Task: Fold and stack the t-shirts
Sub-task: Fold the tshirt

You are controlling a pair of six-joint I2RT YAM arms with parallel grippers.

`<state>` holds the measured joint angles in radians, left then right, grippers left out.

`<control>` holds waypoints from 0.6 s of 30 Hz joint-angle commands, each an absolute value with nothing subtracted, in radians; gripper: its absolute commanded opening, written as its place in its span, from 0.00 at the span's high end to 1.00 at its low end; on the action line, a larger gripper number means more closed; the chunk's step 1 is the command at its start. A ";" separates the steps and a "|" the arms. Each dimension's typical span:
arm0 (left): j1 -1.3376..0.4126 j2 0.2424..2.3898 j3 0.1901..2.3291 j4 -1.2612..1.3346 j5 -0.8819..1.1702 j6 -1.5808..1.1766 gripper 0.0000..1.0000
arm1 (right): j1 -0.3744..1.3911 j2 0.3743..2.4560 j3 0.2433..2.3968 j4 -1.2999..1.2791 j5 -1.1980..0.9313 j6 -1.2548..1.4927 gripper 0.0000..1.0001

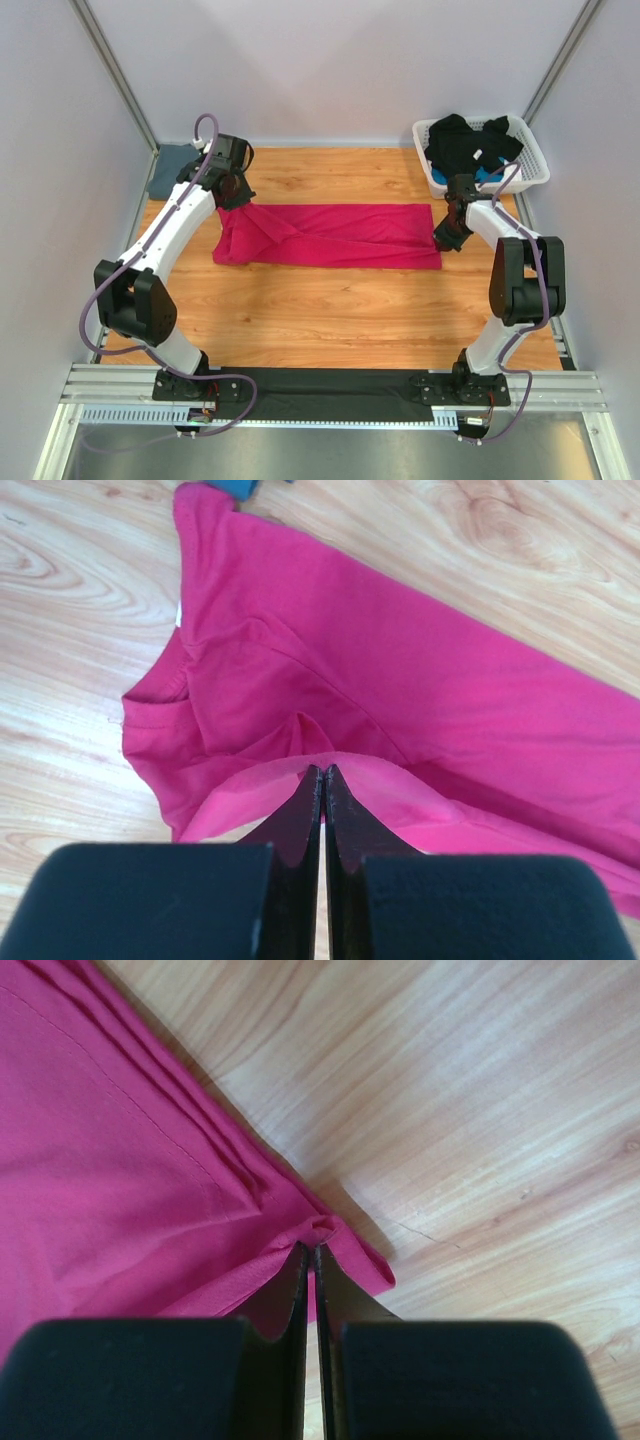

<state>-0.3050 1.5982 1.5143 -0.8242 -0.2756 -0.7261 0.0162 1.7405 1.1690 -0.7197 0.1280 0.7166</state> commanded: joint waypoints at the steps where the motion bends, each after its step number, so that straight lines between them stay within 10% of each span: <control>1: -0.290 1.617 1.555 -0.790 -0.307 -0.709 1.00 | 0.011 1.766 1.236 -0.704 0.121 0.698 1.00; 18: -0.249 1.674 1.586 -0.776 -0.334 -0.701 1.00 | 0.011 1.838 1.325 -0.713 0.106 0.693 1.00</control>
<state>-0.2604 1.6642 1.5402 -0.8108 -0.3092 -0.7254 0.0162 1.8164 1.2869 -0.7200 0.1097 0.7055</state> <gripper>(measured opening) 0.006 0.011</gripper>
